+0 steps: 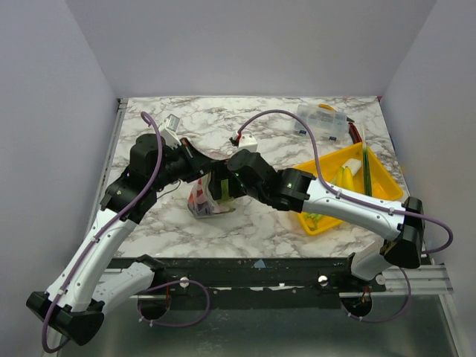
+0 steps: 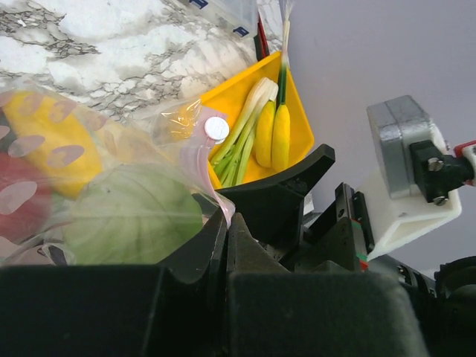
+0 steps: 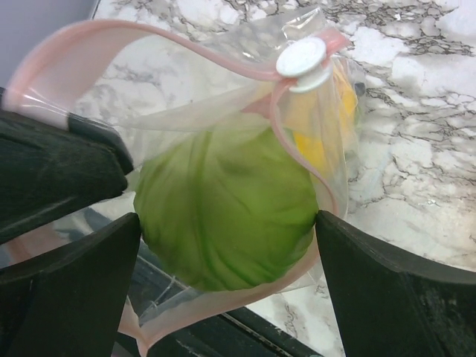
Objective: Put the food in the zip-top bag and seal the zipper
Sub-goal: Place the fake vegetable in the zipper food storage bag, then adjust the zipper food storage bag at the center of the board, then pick up the fake fruit from the bin.
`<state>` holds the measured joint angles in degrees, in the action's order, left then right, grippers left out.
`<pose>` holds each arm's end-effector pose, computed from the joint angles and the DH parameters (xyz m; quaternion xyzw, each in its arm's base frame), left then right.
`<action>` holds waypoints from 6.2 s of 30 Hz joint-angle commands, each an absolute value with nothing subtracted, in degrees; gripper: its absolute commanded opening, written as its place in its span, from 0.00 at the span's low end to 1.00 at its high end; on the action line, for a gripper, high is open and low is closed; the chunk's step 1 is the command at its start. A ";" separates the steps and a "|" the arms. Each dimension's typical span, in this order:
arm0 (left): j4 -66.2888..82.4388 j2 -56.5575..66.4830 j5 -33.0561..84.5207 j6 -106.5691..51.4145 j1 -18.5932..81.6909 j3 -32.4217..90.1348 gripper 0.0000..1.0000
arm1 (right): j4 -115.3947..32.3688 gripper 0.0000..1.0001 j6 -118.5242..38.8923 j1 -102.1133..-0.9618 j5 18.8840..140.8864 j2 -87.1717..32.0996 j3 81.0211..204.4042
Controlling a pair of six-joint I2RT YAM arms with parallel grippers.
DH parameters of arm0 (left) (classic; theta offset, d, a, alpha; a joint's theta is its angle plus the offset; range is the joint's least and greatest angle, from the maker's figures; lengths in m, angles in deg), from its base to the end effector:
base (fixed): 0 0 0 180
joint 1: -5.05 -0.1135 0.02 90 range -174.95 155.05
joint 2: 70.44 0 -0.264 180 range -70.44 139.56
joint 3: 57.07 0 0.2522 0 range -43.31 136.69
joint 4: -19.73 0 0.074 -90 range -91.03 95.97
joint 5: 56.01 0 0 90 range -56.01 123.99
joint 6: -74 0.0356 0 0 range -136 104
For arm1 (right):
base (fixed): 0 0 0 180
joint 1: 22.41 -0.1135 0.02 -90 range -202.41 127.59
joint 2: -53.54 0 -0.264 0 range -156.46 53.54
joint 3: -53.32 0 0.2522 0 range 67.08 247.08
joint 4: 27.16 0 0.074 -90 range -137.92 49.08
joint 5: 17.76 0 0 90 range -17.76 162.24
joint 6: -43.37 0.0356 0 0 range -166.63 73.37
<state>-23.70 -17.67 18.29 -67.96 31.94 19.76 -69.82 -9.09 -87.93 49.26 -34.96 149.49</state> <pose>0.1675 -0.0957 0.3906 -0.0984 0.8062 -0.4498 0.3716 0.1579 0.3132 0.3498 -0.1209 0.8657 0.2444 0.4199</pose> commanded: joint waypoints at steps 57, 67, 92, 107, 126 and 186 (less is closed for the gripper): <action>-23.02 -20.67 16.69 -64.85 30.01 20.58 0.00 | -58.83 0.01 -0.55 -80.24 61.34 -28.84 135.93; -38.32 -20.17 36.25 -47.11 27.85 31.74 0.00 | -72.33 0.00 -3.07 -80.33 65.86 -29.66 153.31; -36.79 -19.73 29.53 -47.77 24.39 27.29 0.00 | -76.05 0.07 -10.71 -80.24 65.98 -36.75 162.38; -31.17 -16.10 18.75 -49.43 24.03 25.60 0.00 | -89.02 0.99 -14.18 -44.06 46.05 -12.09 131.64; -29.09 -15.71 11.67 -50.10 24.08 23.00 0.00 | -73.46 0.77 -23.36 -26.72 54.30 -24.93 120.92; -29.53 -14.29 5.95 -48.73 24.03 22.60 0.00 | -66.32 0.00 -24.07 -35.51 102.54 -18.23 134.54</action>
